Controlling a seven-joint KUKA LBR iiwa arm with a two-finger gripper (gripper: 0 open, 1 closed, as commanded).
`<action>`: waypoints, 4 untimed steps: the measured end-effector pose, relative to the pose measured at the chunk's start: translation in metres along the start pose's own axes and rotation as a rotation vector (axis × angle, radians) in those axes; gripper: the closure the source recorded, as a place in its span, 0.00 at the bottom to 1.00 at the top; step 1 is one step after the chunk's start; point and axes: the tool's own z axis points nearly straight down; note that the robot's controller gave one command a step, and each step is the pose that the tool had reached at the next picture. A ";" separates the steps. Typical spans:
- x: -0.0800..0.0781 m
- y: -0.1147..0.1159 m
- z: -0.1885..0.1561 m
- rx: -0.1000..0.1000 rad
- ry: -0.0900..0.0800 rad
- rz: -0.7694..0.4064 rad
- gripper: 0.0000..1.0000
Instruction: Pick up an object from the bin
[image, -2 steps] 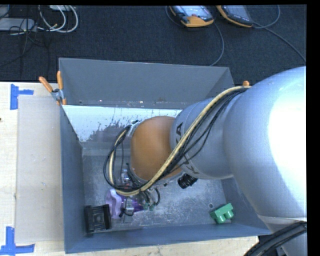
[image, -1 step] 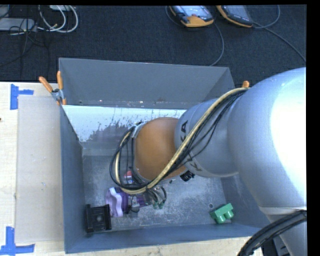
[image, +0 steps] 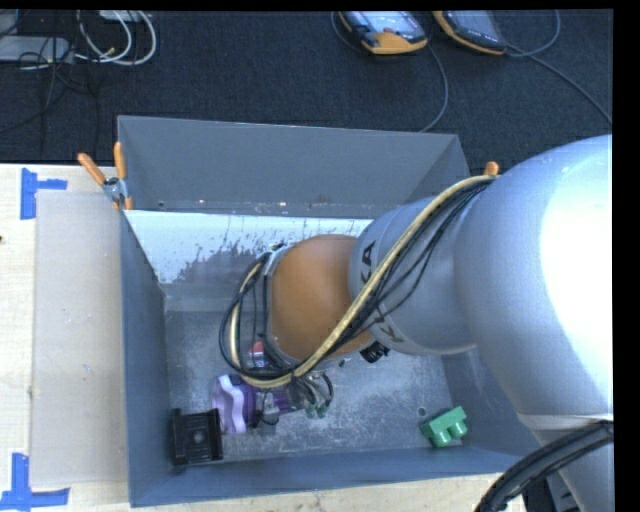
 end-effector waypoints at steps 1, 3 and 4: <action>0.000 0.002 -0.006 0.001 0.000 -0.017 1.00; 0.000 0.009 -0.027 0.001 0.002 -0.081 1.00; -0.003 0.006 -0.032 0.000 0.000 -0.115 1.00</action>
Offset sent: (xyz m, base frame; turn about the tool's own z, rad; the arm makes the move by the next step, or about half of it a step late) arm 0.0045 0.0054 0.0090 -0.0621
